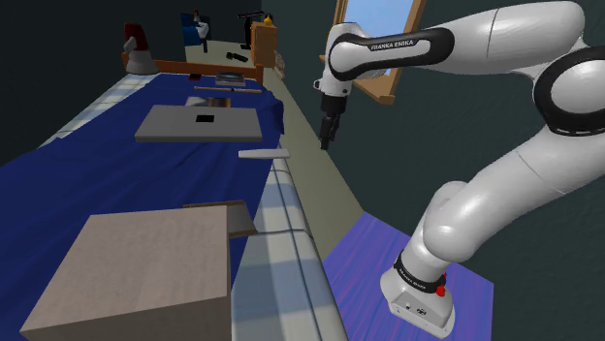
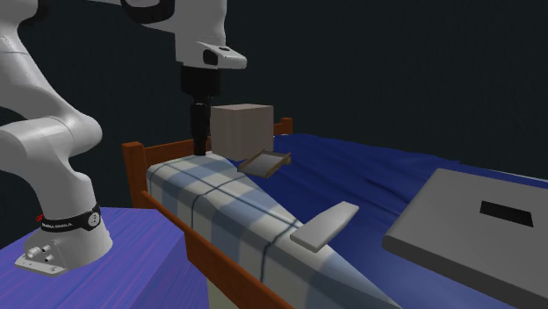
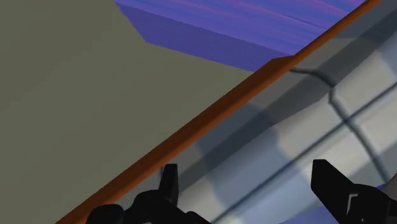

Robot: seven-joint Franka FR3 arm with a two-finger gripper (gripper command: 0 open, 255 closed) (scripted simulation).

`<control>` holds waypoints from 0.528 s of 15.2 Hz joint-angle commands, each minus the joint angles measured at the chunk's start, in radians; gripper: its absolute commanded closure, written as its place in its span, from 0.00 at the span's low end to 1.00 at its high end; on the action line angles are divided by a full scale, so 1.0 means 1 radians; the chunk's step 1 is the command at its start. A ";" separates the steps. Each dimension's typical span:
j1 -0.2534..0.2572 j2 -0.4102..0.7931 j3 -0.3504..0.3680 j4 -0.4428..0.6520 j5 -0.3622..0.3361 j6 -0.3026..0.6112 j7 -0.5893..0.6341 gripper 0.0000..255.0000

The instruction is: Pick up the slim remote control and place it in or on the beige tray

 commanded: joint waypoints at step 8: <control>0.033 0.329 -0.040 0.194 0.018 0.173 -0.261 0.00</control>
